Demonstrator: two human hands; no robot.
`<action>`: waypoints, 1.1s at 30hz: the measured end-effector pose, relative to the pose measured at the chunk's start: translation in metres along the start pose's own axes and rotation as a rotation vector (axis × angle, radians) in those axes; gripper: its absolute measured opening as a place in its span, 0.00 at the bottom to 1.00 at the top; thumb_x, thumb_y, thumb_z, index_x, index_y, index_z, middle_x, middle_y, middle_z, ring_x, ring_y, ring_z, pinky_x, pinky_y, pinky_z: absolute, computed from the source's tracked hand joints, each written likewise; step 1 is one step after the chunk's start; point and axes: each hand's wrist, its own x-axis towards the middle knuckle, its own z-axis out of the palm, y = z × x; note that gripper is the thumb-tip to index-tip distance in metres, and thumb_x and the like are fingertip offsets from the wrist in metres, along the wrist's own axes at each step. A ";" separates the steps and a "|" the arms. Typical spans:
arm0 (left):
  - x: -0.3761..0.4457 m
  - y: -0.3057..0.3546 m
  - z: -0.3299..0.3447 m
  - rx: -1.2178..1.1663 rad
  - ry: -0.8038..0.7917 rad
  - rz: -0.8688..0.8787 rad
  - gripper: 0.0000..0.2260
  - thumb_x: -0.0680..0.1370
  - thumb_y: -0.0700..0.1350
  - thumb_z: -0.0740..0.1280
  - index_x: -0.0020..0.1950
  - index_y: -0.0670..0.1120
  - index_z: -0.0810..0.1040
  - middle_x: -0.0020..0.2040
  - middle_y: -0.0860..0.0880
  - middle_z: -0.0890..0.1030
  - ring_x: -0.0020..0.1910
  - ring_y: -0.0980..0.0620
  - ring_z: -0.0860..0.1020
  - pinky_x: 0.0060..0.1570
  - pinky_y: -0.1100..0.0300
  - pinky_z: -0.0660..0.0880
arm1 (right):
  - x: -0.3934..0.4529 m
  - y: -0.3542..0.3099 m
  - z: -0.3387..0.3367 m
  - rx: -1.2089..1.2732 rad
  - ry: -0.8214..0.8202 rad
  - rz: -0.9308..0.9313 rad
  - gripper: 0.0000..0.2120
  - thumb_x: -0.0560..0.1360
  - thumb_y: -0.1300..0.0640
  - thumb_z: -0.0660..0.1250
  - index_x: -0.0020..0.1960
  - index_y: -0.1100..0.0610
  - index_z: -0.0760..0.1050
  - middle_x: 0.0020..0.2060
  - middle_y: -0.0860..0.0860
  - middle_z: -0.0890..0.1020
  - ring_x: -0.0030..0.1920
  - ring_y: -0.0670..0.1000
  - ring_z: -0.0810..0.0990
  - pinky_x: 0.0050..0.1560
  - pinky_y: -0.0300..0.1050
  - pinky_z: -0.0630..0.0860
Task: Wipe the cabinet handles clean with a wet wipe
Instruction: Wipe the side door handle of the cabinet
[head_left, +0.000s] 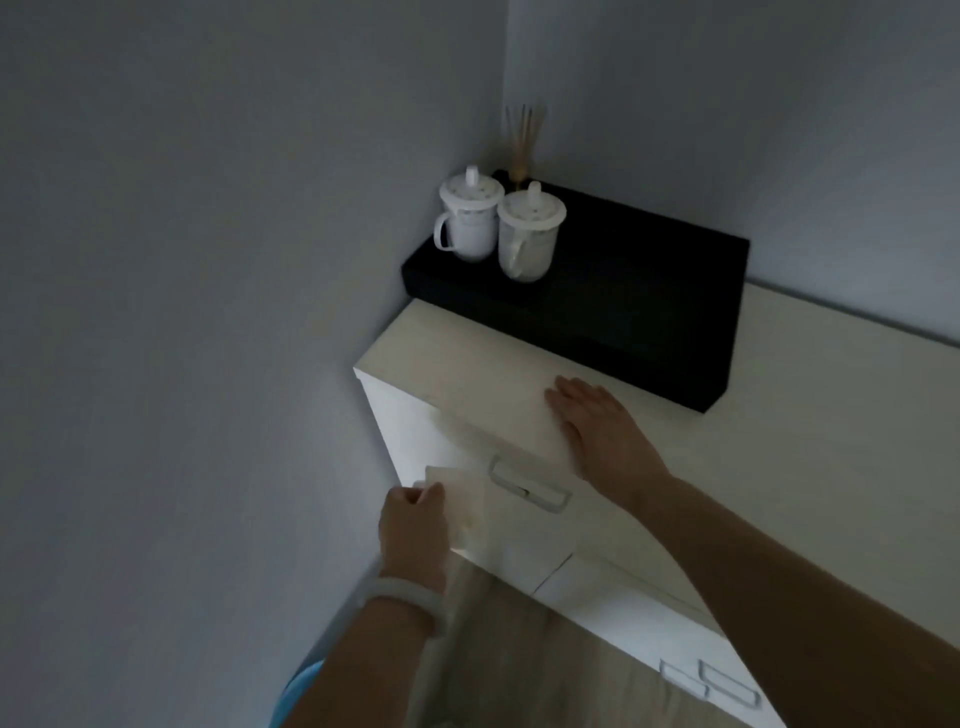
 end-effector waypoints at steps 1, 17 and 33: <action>0.008 0.002 0.007 0.027 0.014 0.007 0.06 0.78 0.43 0.66 0.47 0.39 0.76 0.47 0.38 0.80 0.46 0.38 0.79 0.51 0.40 0.79 | 0.005 0.005 0.004 -0.022 0.018 -0.013 0.22 0.83 0.56 0.49 0.76 0.53 0.60 0.76 0.51 0.62 0.75 0.50 0.60 0.76 0.43 0.46; 0.049 0.012 0.034 -0.201 -0.321 -0.198 0.13 0.81 0.48 0.64 0.56 0.38 0.77 0.50 0.40 0.81 0.49 0.42 0.81 0.52 0.46 0.80 | 0.008 0.013 0.012 0.031 0.122 -0.010 0.21 0.82 0.53 0.53 0.75 0.49 0.63 0.74 0.48 0.65 0.74 0.44 0.60 0.76 0.42 0.48; 0.029 -0.009 0.051 -0.273 -0.272 -0.285 0.05 0.78 0.40 0.69 0.44 0.39 0.80 0.37 0.46 0.81 0.36 0.51 0.79 0.36 0.62 0.75 | 0.009 0.013 0.013 0.024 0.115 -0.007 0.23 0.81 0.50 0.48 0.75 0.51 0.64 0.74 0.49 0.65 0.75 0.46 0.60 0.77 0.46 0.51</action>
